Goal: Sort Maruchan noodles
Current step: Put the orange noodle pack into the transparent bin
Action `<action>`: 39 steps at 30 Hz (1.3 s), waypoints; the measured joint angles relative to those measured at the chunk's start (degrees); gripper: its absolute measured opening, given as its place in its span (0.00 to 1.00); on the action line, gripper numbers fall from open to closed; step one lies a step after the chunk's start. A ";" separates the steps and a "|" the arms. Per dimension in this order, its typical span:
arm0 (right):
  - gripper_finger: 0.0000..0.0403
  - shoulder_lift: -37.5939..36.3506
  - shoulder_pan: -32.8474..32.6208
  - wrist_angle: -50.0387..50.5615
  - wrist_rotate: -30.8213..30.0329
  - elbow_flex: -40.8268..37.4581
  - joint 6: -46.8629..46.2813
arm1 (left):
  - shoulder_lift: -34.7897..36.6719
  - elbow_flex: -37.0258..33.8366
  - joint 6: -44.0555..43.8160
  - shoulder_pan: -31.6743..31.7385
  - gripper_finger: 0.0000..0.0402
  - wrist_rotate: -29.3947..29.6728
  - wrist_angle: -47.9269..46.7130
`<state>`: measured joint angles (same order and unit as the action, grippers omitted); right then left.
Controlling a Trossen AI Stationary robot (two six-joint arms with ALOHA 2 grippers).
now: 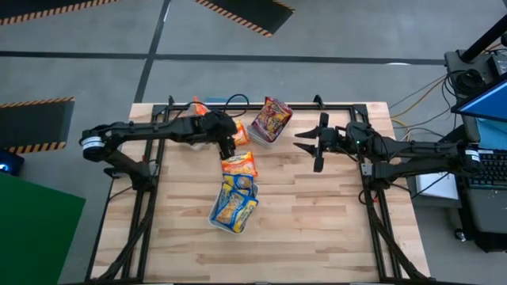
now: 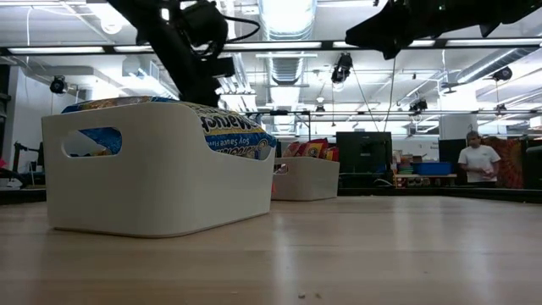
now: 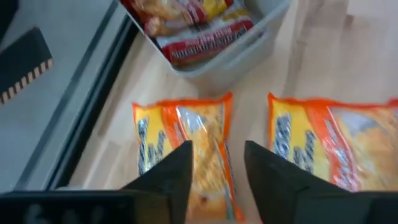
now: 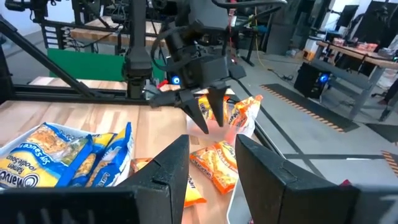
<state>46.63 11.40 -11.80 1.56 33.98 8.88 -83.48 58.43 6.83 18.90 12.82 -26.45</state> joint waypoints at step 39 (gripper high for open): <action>0.32 -0.02 0.02 1.02 -0.04 -0.05 2.25 | -20.16 -0.06 8.13 14.77 0.41 -5.82 14.38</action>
<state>46.61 11.42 -10.78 1.52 33.93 11.14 -103.64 58.37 14.96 33.67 7.01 -12.07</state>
